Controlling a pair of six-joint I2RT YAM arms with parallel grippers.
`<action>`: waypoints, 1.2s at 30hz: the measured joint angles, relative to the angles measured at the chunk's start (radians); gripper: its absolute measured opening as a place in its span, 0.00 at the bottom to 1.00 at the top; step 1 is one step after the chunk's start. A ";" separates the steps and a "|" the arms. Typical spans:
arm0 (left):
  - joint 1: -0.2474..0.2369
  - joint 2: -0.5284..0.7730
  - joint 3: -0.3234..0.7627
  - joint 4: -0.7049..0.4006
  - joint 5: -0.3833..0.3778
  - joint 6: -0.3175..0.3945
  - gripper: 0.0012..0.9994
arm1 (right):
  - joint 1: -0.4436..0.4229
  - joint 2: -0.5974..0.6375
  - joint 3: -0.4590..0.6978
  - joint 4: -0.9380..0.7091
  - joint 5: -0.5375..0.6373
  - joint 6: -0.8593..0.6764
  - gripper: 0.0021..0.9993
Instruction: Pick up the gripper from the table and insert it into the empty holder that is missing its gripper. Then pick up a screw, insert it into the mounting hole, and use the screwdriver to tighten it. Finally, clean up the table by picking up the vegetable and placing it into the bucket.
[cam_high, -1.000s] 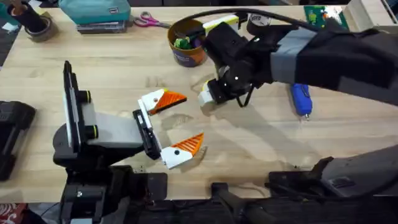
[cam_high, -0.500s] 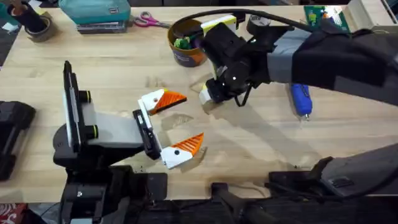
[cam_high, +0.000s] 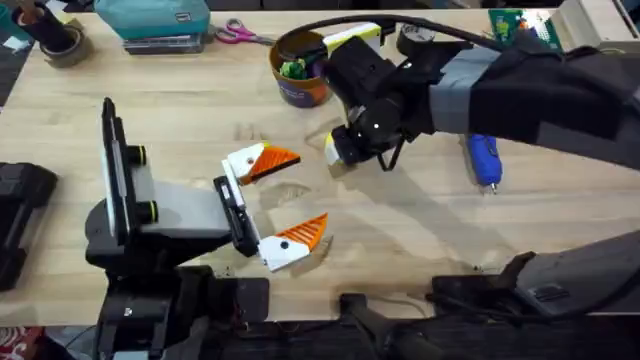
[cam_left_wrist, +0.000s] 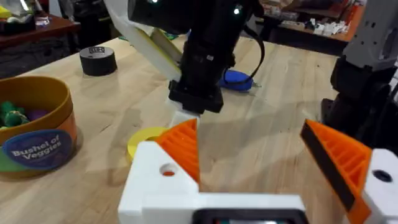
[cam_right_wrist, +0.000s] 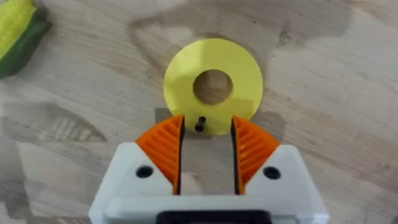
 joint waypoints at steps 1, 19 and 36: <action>0.000 0.000 0.000 0.000 0.000 0.000 0.99 | 0.000 0.001 0.000 0.000 0.001 0.000 0.42; 0.000 0.000 0.000 0.000 0.000 0.000 0.99 | 0.000 0.016 0.000 -0.004 0.001 0.003 0.26; 0.000 0.000 0.000 0.000 0.000 0.000 0.99 | 0.000 0.016 0.000 0.011 0.001 0.006 0.00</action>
